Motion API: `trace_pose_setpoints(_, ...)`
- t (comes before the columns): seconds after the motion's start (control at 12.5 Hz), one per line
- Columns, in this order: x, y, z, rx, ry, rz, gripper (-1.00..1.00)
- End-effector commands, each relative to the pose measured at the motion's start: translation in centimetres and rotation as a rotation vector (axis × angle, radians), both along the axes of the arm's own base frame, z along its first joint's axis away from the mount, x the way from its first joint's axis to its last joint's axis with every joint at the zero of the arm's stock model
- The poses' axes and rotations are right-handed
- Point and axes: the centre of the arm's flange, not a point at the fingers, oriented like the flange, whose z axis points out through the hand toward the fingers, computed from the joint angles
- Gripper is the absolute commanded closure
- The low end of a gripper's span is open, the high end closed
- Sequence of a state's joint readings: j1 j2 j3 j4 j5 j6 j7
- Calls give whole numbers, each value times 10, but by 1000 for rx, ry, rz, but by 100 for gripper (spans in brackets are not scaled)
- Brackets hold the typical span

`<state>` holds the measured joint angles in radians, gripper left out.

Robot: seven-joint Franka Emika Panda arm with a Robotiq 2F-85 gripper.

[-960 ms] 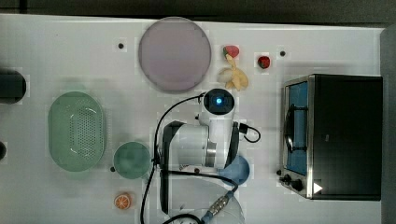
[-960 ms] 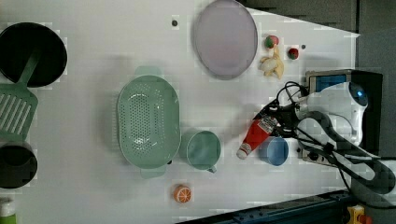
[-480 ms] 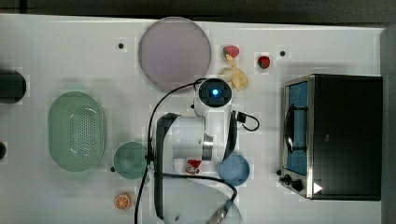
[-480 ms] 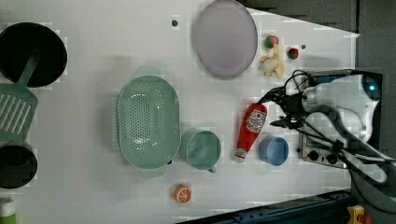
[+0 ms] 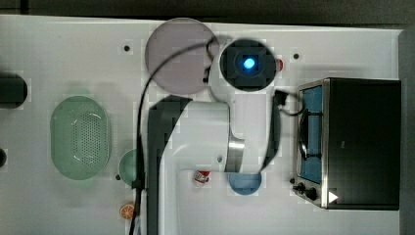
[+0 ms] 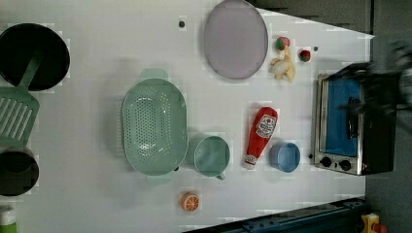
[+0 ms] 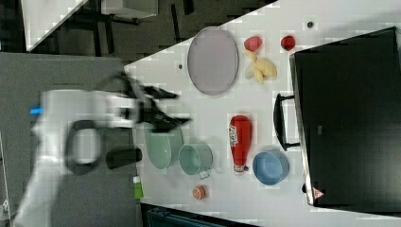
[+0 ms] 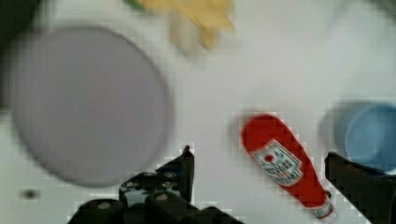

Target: Pick Ketchup from oven and place it on table.

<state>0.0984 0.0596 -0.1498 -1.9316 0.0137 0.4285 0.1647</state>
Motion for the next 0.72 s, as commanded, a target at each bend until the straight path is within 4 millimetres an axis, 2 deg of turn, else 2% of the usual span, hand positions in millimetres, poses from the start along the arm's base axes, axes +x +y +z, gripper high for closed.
trace_pose_setpoints(0.08,-2,16,88,23,-64,2,-100)
trace_pose_setpoints(0.24,-4,18,122,24,-49,8,-100)
trace_pose_setpoints(0.48,-12,16,157,22,-26,7,-100)
trace_pose_setpoints(0.72,-22,13,163,24,43,2,-100)
